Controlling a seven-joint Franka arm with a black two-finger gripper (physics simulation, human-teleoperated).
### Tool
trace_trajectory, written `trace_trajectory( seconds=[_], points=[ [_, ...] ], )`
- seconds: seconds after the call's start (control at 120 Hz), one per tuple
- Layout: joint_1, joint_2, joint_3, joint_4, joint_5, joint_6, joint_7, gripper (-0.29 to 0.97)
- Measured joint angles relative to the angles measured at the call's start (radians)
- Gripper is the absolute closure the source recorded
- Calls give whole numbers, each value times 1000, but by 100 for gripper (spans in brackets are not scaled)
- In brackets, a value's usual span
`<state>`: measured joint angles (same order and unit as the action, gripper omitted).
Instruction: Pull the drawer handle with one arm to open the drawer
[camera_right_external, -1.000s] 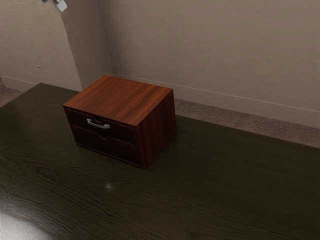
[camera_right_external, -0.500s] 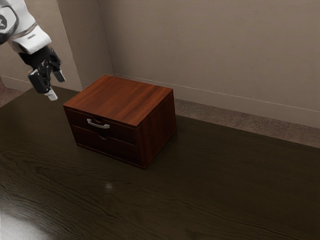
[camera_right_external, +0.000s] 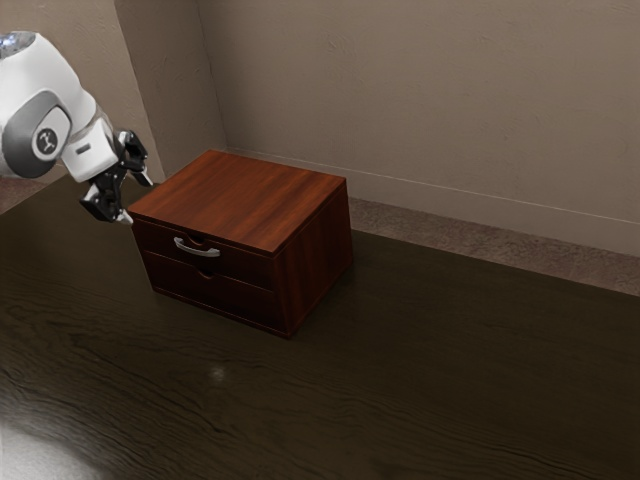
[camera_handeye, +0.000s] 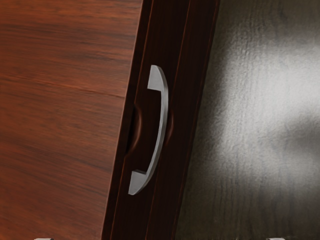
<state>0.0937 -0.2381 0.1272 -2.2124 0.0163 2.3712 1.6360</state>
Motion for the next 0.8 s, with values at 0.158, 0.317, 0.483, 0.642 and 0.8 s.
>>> trace_trajectory(
  seconds=[0.158,0.317,0.483,0.642,0.8],
  points=[
    [-1,44,6,-30,5,96,57,25],
    [-20,50,6,-70,-29,137,99,28],
    [-50,66,6,-93,-87,149,134,29],
    [-53,131,5,-81,-117,159,159,30],
    [-55,178,3,-63,-133,168,179,33]
  ],
)
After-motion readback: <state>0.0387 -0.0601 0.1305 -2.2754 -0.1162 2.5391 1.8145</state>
